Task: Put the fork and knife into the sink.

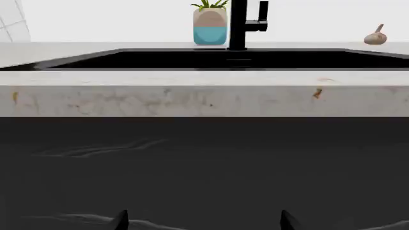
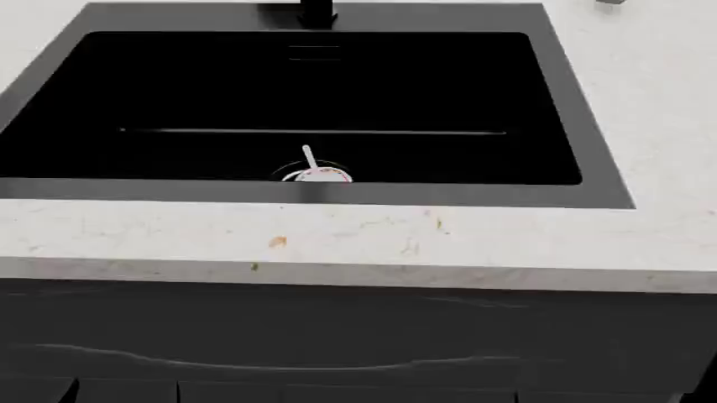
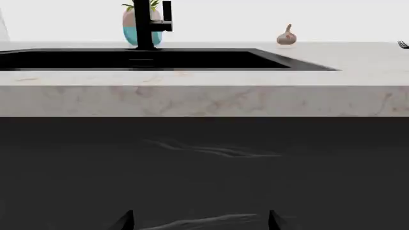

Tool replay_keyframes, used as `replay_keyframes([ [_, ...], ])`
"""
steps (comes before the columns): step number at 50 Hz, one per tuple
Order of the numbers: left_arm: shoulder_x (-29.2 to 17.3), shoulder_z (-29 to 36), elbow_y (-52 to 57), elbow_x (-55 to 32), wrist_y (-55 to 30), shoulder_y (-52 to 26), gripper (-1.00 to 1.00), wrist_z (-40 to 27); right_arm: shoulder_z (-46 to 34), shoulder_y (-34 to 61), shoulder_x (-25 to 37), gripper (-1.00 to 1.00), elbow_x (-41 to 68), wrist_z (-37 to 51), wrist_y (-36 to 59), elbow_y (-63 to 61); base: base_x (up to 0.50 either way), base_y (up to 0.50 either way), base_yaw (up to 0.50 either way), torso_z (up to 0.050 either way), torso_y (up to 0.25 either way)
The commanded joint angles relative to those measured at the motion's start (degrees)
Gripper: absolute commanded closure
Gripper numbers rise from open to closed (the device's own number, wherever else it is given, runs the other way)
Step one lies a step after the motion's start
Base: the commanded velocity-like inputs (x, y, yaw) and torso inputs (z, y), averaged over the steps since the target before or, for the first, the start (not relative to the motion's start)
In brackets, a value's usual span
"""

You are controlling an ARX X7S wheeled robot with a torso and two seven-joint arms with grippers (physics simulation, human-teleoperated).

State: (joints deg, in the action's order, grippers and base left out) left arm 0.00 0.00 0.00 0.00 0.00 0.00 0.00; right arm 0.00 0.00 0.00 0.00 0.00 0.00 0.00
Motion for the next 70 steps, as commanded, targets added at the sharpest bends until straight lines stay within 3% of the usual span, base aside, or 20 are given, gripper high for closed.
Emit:
replay_keyframes([
  [1,-0.6,0.6,0.0,-0.6,0.0,0.0,-1.00,-0.6,0.0,0.0,0.5,-1.00,0.5,0.7,0.0,0.0,0.00,0.00,0.00,0.000,0.000],
  [27,-3.3,3.4,0.4,-2.7,0.8,1.3,-1.00,-4.3,-4.7,-0.7,3.3,-1.00,2.7,3.7,-0.1,0.0,0.00,0.00,0.00,0.000,0.000],
  [30,-2.2,3.0,2.3,-1.2,1.3,2.8,-1.00,-3.5,-3.7,-0.6,2.3,-1.00,3.4,0.6,-2.4,-0.9,0.00,0.00,0.00,0.000,0.000],
  [38,-2.8,3.0,3.7,-4.1,-4.5,1.9,-1.00,-5.0,-4.6,-0.7,3.0,-1.00,5.7,1.1,-1.3,-3.2,0.00,0.00,0.00,0.000,0.000],
  [40,-2.6,3.0,6.4,-2.7,-11.8,0.9,-1.00,-8.0,-4.0,-0.5,2.9,-1.00,7.5,2.2,3.2,-7.6,0.00,0.00,0.00,0.000,0.000],
  [45,-3.5,3.3,16.3,-6.4,-23.3,-0.4,-1.00,-7.0,-4.2,-0.4,5.9,-1.00,10.0,1.0,11.2,-16.5,0.00,0.00,0.00,0.000,0.000],
  [49,-5.3,0.2,24.2,-11.4,-39.0,-6.5,-1.00,-7.6,-1.2,2.0,8.6,-1.00,12.8,3.3,22.2,-26.8,0.00,0.00,0.00,0.000,0.000],
  [52,-7.1,-1.2,27.9,-12.7,-44.4,-9.7,-1.00,-7.7,0.3,4.6,10.2,-1.00,15.0,5.2,32.4,-32.9,0.00,0.00,0.00,0.000,0.000],
  [59,-9.9,-6.1,33.2,-15.2,-54.2,-17.9,-1.00,-9.3,2.9,11.8,14.7,-1.00,17.2,7.7,46.5,-42.6,0.00,0.00,0.00,0.000,0.000],
  [62,-12.8,-6.5,34.3,-16.4,-59.9,-22.1,-1.00,-8.4,6.5,18.7,16.2,-1.00,22.7,7.4,58.7,-47.0,0.00,0.00,0.00,0.000,0.000],
  [70,-16.0,-8.9,36.6,-19.9,-70.8,-30.1,-1.00,-7.2,15.5,31.2,17.1,-1.00,33.3,5.6,77.6,-51.1,0.00,0.00,0.00,0.000,0.000],
])
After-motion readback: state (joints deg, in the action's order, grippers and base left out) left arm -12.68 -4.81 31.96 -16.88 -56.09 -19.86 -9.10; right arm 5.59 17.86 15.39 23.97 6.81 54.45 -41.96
